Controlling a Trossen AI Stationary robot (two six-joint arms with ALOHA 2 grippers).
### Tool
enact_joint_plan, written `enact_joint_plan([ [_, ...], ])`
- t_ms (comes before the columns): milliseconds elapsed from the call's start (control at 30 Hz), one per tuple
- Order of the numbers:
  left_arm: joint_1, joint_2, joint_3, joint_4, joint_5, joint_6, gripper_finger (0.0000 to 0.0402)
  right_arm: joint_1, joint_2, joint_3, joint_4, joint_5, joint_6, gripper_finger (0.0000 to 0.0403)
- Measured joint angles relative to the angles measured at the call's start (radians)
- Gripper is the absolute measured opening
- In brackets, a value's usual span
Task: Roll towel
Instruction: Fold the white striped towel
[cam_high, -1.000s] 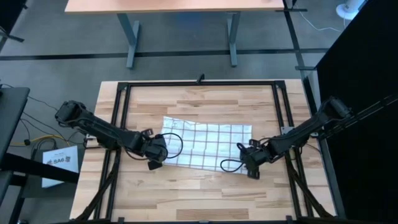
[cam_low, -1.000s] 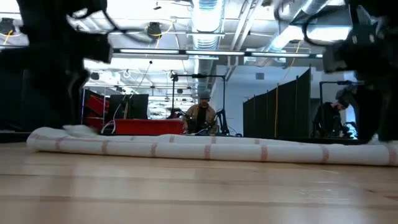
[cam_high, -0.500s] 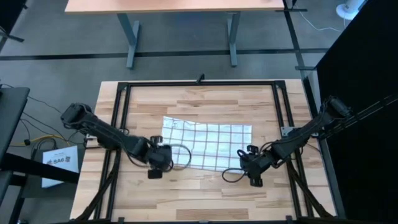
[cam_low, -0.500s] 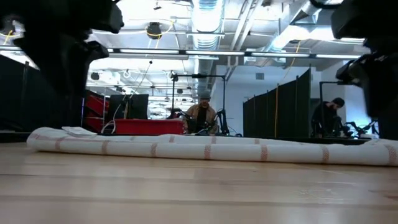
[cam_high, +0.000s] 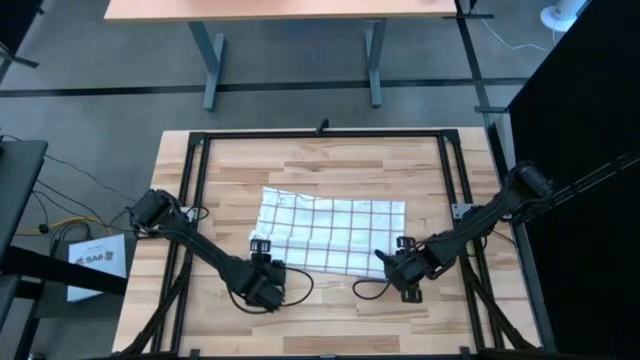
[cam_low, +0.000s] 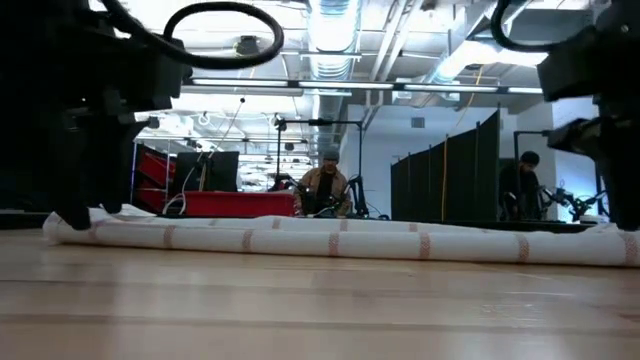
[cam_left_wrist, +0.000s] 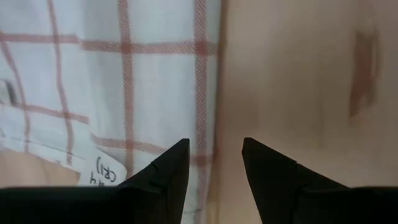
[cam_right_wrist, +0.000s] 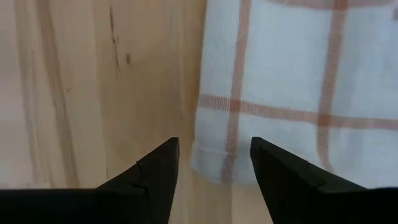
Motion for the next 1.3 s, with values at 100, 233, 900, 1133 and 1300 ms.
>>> enact_joint_plan([
  [100,0.003,-0.001,-0.021,0.035,-0.020,-0.002,0.0137,-0.006,0.032,0.002,0.005,0.001,0.017,0.0187],
  [233,0.006,-0.001,-0.050,0.081,-0.046,-0.004,0.0137,-0.014,0.075,0.004,0.012,0.002,0.039,0.0187],
  [900,0.014,-0.005,-0.128,0.129,-0.062,-0.014,0.0137,-0.012,0.102,0.046,-0.030,-0.008,0.064,0.0187],
  [1133,0.012,-0.025,-0.139,0.122,-0.068,-0.022,0.0137,-0.026,0.107,0.142,-0.104,-0.010,0.032,0.0187],
  [1300,0.011,-0.038,-0.159,0.131,-0.075,-0.029,0.0137,-0.033,0.132,0.170,-0.134,-0.006,0.020,0.0187],
])
